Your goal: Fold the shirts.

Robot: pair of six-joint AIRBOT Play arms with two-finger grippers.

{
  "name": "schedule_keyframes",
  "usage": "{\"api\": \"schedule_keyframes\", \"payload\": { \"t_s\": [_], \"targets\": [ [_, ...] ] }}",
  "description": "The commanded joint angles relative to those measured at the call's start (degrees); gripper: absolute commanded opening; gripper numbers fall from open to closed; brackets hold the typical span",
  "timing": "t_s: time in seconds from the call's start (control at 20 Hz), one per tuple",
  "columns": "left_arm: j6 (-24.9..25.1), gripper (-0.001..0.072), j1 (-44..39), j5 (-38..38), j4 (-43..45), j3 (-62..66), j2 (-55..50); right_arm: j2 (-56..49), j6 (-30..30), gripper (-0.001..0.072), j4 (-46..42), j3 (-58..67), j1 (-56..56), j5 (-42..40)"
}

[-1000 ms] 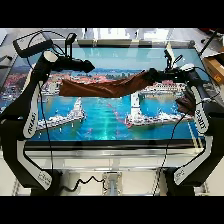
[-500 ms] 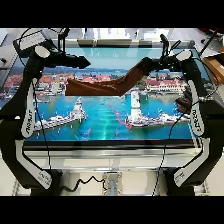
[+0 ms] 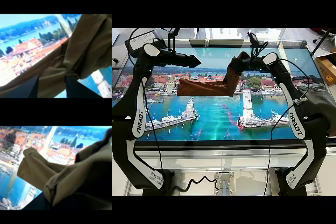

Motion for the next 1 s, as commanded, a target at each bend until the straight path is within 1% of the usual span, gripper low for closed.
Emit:
{"api": "schedule_keyframes", "payload": {
  "t_s": [0.0,0.1,0.3,0.4,0.55,0.75,0.9,0.95],
  "targets": [
    [0.0,0.0378,2.9,-0.2,0.1,1.8,0.9,-2.9,1.3,0.0028,4.7,0.0,3.3,-3.3],
    [-0.7,0.0378,5.7,-0.5,-0.2,1.8,1.8,-4.0,0.8,0.0028,7.5,0.7,4.5,-5.0],
    [-2.8,0.0377,9.7,-2.8,-0.3,1.8,2.0,-7.1,1.0,0.0028,6.5,9.1,7.5,-5.8],
    [-2.8,0.0377,10.2,-3.9,-0.3,1.8,2.0,-8.1,2.4,0.0028,6.3,10.0,9.0,-7.6],
    [-2.8,0.0377,10.2,-4.0,-1.4,1.8,2.0,-9.8,2.4,0.0027,6.6,10.0,11.1,-7.8],
    [-2.7,0.0377,10.2,-4.2,-2.2,1.8,2.0,-12.1,2.8,0.0027,9.5,10.0,13.7,-10.0],
    [-2.7,0.0378,10.2,-5.2,-2.0,1.8,2.0,-12.5,1.1,0.0030,10.2,10.0,14.9,-11.5],
    [-2.7,0.0377,10.2,-5.4,-1.6,1.8,2.0,-12.6,0.1,0.0031,12.2,10.0,14.9,-12.9]
  ]
}}
